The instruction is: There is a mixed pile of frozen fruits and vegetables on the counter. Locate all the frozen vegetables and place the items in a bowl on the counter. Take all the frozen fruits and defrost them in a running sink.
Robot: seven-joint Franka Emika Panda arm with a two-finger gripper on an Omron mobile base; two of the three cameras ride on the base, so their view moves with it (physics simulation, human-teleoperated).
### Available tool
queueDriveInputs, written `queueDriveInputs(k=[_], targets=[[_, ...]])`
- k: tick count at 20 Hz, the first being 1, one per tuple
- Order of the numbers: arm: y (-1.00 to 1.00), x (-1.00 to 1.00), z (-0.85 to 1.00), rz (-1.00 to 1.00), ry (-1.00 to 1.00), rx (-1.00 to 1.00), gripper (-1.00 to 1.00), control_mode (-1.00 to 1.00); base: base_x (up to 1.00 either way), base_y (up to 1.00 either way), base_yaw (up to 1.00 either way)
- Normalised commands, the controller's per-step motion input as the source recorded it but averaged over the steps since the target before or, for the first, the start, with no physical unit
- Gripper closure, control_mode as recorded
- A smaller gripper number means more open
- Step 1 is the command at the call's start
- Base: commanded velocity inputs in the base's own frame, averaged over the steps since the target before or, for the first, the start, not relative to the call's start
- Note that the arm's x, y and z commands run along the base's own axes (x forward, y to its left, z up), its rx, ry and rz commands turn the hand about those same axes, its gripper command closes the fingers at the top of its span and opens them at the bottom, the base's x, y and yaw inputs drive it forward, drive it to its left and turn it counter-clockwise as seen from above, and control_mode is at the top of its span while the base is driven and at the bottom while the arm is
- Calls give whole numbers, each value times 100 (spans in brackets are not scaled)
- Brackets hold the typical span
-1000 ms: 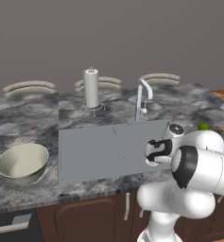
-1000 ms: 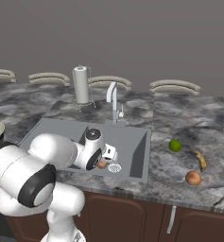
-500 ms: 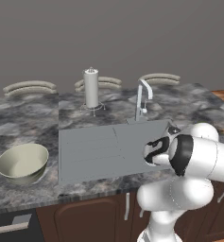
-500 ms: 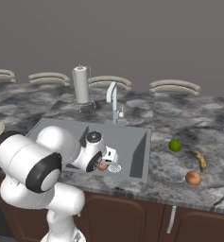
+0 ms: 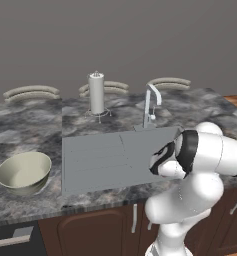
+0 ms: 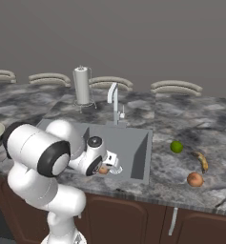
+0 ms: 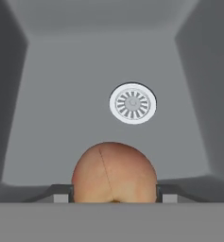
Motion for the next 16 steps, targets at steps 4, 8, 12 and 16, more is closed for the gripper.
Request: queueDriveInputs(k=[4, 8, 12, 16], targets=[[0, 3, -17, 0, 0, 0, 100, -100, 0, 0, 0], [0, 0, -18, 0, 0, 0, 100, -100, 0, 0, 0], [0, 0, -18, 0, 0, 0, 100, -100, 0, 0, 0], [0, 0, -17, 0, 0, 0, 100, -100, 0, 0, 0]])
